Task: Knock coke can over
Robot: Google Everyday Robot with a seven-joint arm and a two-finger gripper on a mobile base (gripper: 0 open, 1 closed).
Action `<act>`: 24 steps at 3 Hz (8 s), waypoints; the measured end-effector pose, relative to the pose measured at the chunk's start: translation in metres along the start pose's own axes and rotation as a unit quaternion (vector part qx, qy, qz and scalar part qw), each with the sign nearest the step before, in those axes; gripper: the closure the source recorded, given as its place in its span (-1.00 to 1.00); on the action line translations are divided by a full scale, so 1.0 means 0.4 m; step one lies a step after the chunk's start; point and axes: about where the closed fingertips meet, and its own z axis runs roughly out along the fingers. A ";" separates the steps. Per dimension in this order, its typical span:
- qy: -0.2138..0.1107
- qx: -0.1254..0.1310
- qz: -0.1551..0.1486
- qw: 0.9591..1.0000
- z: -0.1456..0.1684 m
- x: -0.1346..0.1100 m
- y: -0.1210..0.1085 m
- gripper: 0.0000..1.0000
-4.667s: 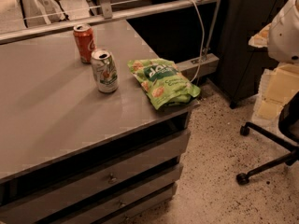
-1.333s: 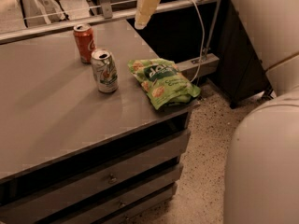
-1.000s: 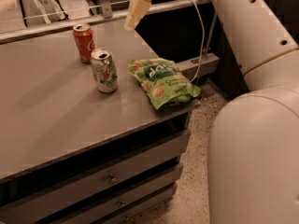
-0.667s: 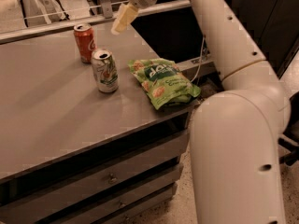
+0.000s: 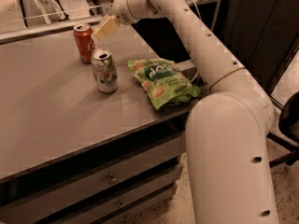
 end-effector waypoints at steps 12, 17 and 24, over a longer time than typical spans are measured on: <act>-0.122 -0.082 0.112 0.983 0.135 -0.029 0.234 0.30; 0.121 -0.075 -0.021 0.990 0.010 -0.119 0.138 1.00; 0.225 -0.187 -0.107 0.950 0.066 0.133 0.173 -0.27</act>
Offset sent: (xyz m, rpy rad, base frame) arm -0.0130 0.0266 -0.0189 0.2619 0.0820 0.1470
